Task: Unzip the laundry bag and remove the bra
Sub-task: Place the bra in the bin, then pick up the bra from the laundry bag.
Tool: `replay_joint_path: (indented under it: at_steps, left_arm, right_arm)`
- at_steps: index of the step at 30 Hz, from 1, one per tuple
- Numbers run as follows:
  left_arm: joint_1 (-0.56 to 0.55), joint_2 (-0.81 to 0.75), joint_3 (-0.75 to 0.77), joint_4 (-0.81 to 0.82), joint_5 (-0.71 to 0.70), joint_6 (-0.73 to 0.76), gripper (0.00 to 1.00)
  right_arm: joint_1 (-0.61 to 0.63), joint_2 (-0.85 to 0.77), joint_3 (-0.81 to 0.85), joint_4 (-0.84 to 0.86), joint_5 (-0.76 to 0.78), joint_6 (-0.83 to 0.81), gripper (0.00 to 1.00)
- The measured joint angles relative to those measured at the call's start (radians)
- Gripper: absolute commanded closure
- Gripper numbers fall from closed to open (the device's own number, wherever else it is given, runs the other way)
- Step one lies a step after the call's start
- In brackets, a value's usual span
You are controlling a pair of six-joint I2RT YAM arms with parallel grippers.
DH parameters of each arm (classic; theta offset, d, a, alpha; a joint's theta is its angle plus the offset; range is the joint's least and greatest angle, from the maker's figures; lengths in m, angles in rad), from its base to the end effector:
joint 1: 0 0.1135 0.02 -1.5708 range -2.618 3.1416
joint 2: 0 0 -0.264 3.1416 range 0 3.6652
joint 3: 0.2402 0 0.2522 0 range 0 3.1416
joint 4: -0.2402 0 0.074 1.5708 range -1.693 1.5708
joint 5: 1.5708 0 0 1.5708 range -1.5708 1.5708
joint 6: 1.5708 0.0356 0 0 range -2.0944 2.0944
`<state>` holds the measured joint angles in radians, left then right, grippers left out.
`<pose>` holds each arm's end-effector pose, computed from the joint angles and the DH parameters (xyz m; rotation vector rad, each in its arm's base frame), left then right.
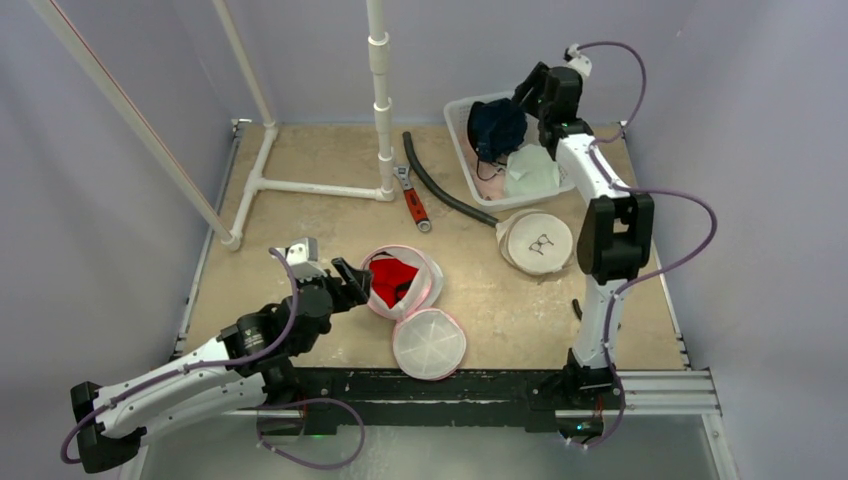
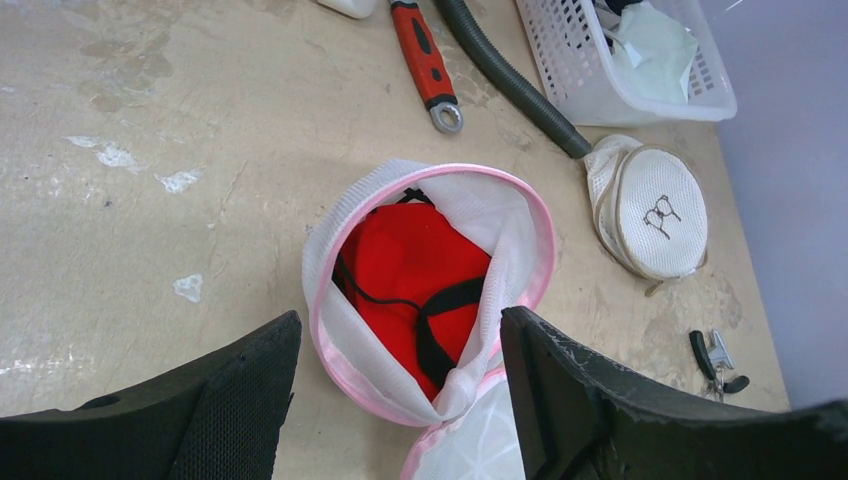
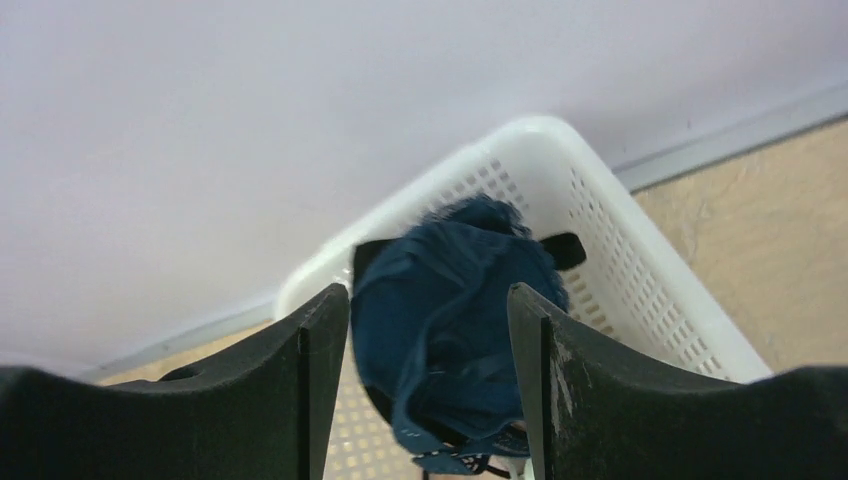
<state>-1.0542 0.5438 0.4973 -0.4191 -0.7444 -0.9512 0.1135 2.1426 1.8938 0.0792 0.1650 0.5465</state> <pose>0.0857 -0.1021 0.2537 -0.3586 1.9187 -0.5879 0.5199 0.0534 0.3149 0.4940 1.6791 0.3405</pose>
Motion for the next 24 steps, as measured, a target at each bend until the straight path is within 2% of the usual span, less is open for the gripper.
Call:
replay_joint_path:
  at_steps: [5, 8, 11, 14, 17, 24]
  left_arm:
    - [0.000, 0.008, 0.000, 0.010, 0.008, 0.000, 0.29]
    - [0.000, 0.019, 0.000, 0.016, 0.010, 0.000, 0.29]
    - [0.000, 0.032, 0.000, 0.022, 0.016, 0.000, 0.29]
    - [0.000, 0.044, 0.000, 0.023, 0.023, 0.000, 0.29]
    - [0.000, 0.052, 0.000, 0.023, 0.024, 0.000, 0.29]
    - [0.000, 0.054, 0.000, 0.022, 0.024, 0.000, 0.30]
  right_arm:
    - [0.010, -0.140, -0.096, 0.122, -0.028, -0.021, 0.50]
    - [0.018, -0.126, -0.071, 0.164, -0.081, -0.017, 0.65]
    - [0.024, -0.046, -0.006, 0.166, -0.136, 0.002, 0.70]
    - [0.027, 0.040, 0.020, 0.151, -0.168, 0.022, 0.70]
    - [0.027, 0.095, -0.008, 0.144, -0.183, 0.038, 0.65]
    - [0.027, 0.079, -0.154, 0.213, -0.183, 0.056, 0.53]
